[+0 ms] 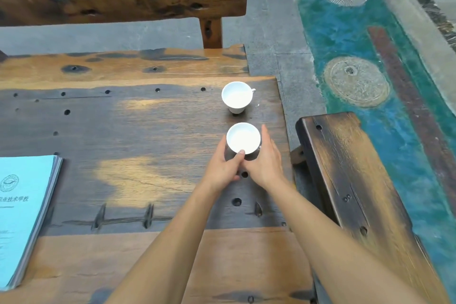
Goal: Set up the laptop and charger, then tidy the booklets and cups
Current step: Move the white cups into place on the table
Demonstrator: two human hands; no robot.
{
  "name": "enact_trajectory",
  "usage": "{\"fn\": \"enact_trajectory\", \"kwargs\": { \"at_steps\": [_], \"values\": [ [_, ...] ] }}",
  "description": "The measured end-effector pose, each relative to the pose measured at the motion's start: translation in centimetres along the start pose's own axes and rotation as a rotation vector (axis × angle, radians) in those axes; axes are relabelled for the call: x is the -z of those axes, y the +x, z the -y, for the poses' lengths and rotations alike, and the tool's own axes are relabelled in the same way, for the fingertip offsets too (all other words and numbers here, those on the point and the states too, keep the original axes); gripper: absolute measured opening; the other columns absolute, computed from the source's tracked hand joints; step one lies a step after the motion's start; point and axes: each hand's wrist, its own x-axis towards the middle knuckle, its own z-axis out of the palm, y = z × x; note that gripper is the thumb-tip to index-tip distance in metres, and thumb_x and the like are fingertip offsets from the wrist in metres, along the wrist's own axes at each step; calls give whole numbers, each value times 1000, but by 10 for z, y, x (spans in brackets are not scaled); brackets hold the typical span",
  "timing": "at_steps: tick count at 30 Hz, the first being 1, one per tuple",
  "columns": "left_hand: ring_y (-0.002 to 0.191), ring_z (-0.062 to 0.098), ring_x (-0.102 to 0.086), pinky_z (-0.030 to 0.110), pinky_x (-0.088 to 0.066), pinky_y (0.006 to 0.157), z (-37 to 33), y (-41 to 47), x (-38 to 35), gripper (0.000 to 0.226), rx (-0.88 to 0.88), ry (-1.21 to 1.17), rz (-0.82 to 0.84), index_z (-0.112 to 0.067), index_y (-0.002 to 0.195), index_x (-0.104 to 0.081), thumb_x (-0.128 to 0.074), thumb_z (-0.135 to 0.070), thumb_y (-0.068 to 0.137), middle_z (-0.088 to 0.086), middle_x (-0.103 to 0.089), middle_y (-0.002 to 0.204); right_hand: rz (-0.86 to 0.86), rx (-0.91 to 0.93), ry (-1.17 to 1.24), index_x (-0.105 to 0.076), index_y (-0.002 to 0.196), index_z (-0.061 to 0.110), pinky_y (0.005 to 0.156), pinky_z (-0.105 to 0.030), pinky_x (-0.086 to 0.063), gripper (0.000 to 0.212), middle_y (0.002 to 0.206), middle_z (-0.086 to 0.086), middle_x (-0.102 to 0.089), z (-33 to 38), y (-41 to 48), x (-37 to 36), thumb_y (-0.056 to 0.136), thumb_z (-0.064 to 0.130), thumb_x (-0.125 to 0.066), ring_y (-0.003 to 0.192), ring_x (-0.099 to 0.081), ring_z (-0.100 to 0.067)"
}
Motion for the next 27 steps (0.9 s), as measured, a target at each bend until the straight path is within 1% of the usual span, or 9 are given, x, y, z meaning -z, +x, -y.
{"fn": "enact_trajectory", "kwargs": {
  "at_steps": [2,5,10,14,17,20,23,25,27],
  "values": [
    [111,19,-69,50,-60,88,1,0,-4,48,6,-31,-7,-63,125,-42,-62,-29,97,-33,-55,132,11,-7,17,-4,162,31,118,-44,-33,116,164,0,-32,-2,1,-2,77,24,-82,150,-29,-26],
    [112,13,-68,42,-61,85,-1,-1,-8,51,26,-65,-7,-72,108,-41,-61,-26,98,-38,-59,123,14,-13,34,-8,163,30,116,-44,-36,111,161,-1,-37,-2,0,-3,78,19,-79,148,-32,-27],
    [101,12,-71,46,-56,92,0,-8,-11,49,31,-64,-5,-59,129,-43,-60,-25,99,-30,-63,127,-62,-24,47,-42,147,22,102,-41,-48,79,139,-4,-59,5,-4,0,75,16,-75,129,-51,-30],
    [90,11,-70,38,-55,86,0,-28,-9,48,9,-71,-5,-66,120,-45,-61,-26,98,-28,-64,126,-65,4,41,-47,138,23,92,-35,-50,72,131,-3,-63,6,-18,3,74,22,-80,121,-56,-27],
    [81,12,-67,38,-54,84,3,-50,-5,50,1,-89,-15,-57,132,-45,-63,-25,97,-23,-65,128,-60,17,47,-48,137,26,90,-36,-50,72,127,-3,-64,6,-39,1,73,26,-81,118,-57,-28],
    [88,15,-68,40,-56,87,11,-76,0,52,-8,-74,2,-57,134,-44,-64,-26,96,-26,-63,129,-68,1,53,-46,136,30,85,-34,-48,73,126,-2,-64,2,-67,-4,72,27,-81,116,-57,-27],
    [106,17,-67,36,-58,84,23,-108,5,53,-1,-72,16,-62,128,-46,-68,-28,94,-30,-61,129,-60,12,49,-47,136,28,86,-34,-50,75,127,-1,-64,-5,-100,-7,70,27,-84,117,-58,-25],
    [114,18,-65,32,-59,78,35,-131,7,54,7,-100,31,-60,129,-48,-70,-26,93,-28,-62,130,-62,10,44,-48,137,27,89,-36,-51,77,127,-2,-65,-12,-126,-9,70,27,-84,117,-58,-26],
    [117,16,-64,29,-57,74,46,-155,7,55,1,-98,42,-59,130,-49,-71,-27,92,-29,-62,128,-67,8,28,-47,138,27,85,-33,-48,77,127,-3,-65,-21,-154,-12,71,25,-84,118,-58,-27]
  ]
}}
